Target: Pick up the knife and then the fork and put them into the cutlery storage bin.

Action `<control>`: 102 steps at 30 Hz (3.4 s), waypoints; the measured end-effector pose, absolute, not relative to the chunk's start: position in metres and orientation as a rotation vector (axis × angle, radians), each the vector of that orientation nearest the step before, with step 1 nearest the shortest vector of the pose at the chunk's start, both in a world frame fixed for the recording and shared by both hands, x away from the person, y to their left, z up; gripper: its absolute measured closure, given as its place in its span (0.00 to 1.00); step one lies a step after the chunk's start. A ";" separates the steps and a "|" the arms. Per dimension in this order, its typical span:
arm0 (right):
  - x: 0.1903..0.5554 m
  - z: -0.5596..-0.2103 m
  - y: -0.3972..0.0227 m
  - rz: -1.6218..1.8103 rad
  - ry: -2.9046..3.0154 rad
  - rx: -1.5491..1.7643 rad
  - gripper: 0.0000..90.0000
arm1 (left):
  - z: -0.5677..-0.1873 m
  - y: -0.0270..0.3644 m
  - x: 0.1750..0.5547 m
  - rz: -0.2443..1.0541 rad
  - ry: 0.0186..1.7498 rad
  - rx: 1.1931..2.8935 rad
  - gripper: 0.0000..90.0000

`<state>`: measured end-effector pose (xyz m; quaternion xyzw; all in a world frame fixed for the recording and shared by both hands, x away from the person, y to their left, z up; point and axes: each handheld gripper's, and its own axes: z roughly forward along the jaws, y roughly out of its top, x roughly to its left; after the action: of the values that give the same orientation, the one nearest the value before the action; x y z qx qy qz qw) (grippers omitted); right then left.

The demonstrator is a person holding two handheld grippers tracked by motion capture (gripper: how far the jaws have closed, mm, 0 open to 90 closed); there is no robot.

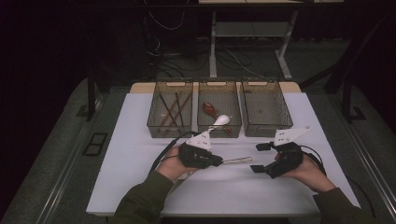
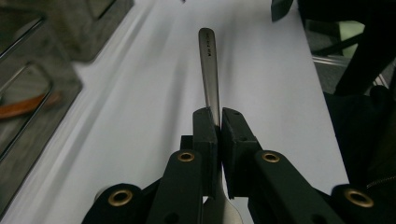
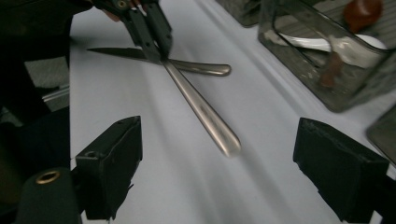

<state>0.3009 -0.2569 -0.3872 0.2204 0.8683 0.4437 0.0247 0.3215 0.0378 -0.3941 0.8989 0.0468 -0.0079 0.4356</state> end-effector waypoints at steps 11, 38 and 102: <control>0.310 -0.388 -0.227 1.258 2.857 0.472 0.28 | -0.395 0.018 0.316 -0.025 0.000 2.258 0.93; 0.316 -0.409 -0.206 1.086 3.102 0.281 0.96 | -0.395 0.021 0.311 0.001 0.007 2.237 0.83; 0.460 -0.385 -0.316 0.785 2.459 1.397 0.96 | -0.435 0.119 0.278 0.186 0.684 2.103 0.17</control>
<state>0.4599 -0.3162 -0.3855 0.4735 0.8333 0.2662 0.1029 0.2782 0.1187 -0.4348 0.8487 0.2759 0.0751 0.4450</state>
